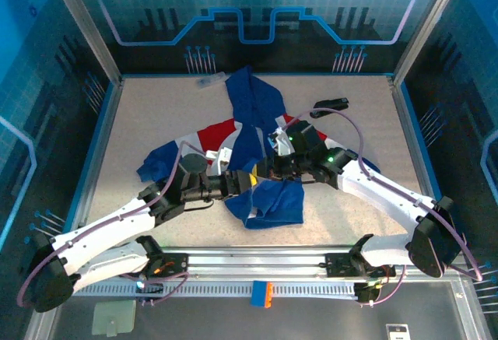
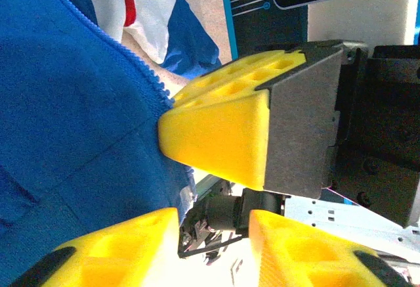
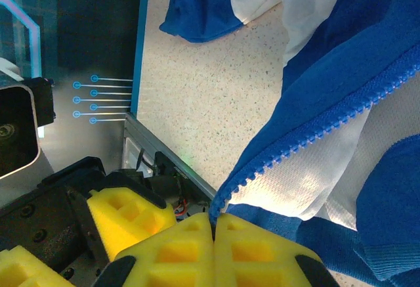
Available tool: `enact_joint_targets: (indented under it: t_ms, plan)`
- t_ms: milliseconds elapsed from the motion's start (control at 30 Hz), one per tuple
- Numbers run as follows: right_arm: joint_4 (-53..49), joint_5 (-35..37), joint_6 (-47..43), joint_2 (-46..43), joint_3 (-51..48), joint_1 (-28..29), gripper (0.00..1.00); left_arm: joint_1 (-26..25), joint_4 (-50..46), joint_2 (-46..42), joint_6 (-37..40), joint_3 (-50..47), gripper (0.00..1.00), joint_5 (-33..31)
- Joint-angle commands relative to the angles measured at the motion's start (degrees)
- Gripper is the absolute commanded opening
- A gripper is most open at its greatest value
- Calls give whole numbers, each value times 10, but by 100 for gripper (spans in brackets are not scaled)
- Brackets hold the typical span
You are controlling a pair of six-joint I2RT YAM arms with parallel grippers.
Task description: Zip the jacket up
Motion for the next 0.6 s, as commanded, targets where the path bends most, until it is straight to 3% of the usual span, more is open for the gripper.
enact_joint_targets:
  t_ms: [0, 67, 167, 367, 567]
  plan:
    - [13, -5, 10, -4, -9, 8, 0, 3, -5, -13, -12, -13, 38, -10]
    - [13, -4, 10, -4, -11, 9, 0, 5, -17, -19, -17, -13, 45, -21]
    - [13, -3, 10, -5, -12, 8, 0, 10, -26, -34, -23, -22, 48, -33]
    - [20, -4, 13, -3, -15, 8, 0, 15, -15, -40, -33, -34, 40, -25]
    - [30, -6, 21, -2, -21, 9, 0, 14, 57, -15, -56, -49, 34, 2]
